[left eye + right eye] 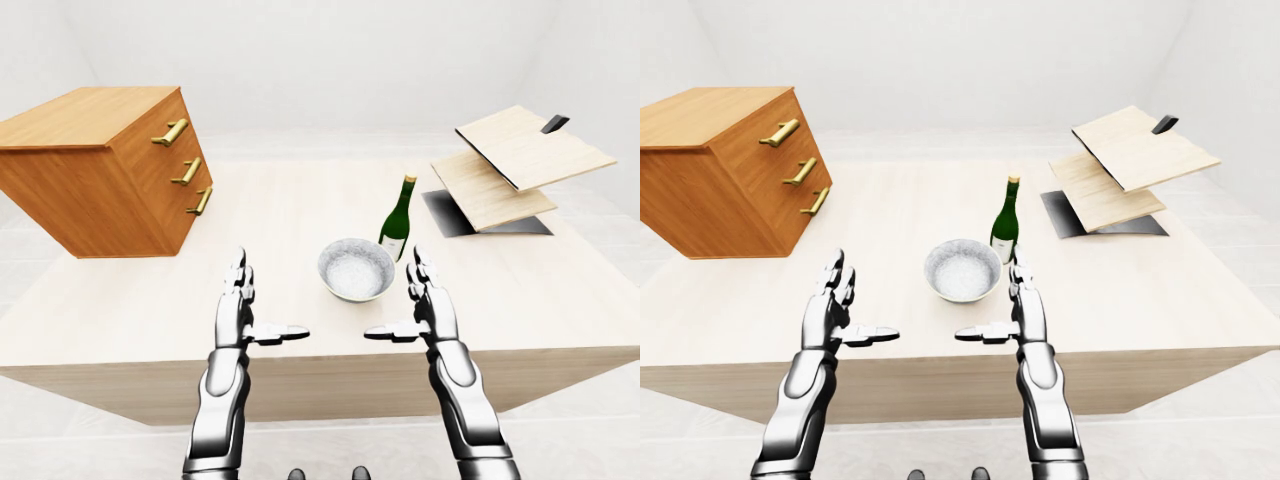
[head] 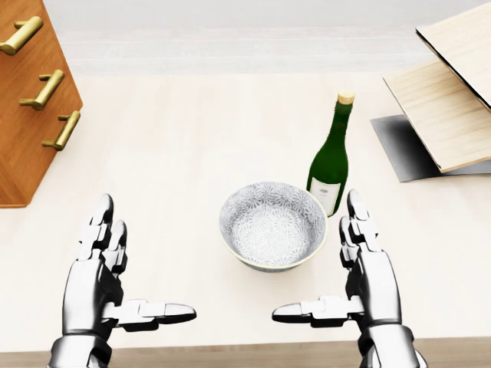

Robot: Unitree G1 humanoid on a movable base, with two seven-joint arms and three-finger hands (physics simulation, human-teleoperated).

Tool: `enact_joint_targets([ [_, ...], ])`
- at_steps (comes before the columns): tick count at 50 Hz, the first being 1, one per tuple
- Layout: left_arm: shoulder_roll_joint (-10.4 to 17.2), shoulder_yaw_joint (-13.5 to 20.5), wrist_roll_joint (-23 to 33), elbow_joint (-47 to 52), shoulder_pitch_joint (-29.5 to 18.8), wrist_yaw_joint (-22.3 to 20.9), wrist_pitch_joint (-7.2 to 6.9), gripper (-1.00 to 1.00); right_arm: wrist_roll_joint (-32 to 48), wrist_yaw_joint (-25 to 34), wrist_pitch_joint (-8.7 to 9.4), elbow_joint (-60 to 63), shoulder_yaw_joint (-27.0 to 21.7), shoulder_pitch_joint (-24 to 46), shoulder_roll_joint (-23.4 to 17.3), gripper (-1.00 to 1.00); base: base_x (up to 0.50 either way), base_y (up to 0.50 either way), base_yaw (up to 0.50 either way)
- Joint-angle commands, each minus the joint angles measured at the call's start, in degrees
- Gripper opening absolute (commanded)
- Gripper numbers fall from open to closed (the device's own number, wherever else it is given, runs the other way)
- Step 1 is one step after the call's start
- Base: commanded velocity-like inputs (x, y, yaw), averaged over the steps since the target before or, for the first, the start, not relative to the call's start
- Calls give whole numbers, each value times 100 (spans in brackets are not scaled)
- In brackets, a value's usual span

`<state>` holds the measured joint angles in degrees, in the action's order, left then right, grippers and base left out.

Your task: Put the wine bottle on the wine rack.

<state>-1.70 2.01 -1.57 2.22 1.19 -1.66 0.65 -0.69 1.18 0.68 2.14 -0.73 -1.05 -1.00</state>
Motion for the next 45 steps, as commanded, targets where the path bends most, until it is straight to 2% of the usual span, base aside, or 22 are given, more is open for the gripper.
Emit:
enact_joint_targets([
  [1, 183, 256, 63, 173, -128, -117, -313, 100, -27, 2, 85, 10, -34, 108, -75, 100, 0, 0, 0],
  [6, 238, 183, -31, 469, 75, -82, -373, 100, -17, 79, 167, 145, -110, 125, -75, 100, 0, 0, 0],
  [9, 268, 143, -46, 1042, 293, -106, -565, 100, -176, 153, 372, 468, -239, 119, -99, 100, 0, 0, 0],
  [10, 270, 140, -65, 1166, 324, -118, -565, 100, -185, 159, 432, 542, -256, 118, -104, 100, 0, 0, 0],
  [17, 282, 15, -35, 2313, 504, -171, -565, 100, -254, 201, 432, 1179, -379, 162, -155, 100, 0, 0, 0],
  [22, 253, 34, -18, 2901, 550, -142, -565, 100, -258, 204, 432, 1456, -435, 252, -171, 100, 0, 0, 0],
  [24, 204, 79, -181, 3155, 594, -185, -565, 100, -262, 208, 432, 1491, -452, 273, -170, 100, 0, 0, 0],
  [31, 259, 164, -148, 3888, 779, -211, -565, 100, -336, 237, 432, 1908, -492, 268, -170, 100, 0, 0, 0],
  [41, 182, 260, -127, 4068, 862, -280, -565, 100, -600, 322, 432, 2288, -567, 293, -167, 100, 0, 0, 0],
  [45, 160, 242, -110, 4006, 888, -296, -565, 100, -588, 352, 432, 2293, -549, 288, -177, 100, 0, -42, 0],
])
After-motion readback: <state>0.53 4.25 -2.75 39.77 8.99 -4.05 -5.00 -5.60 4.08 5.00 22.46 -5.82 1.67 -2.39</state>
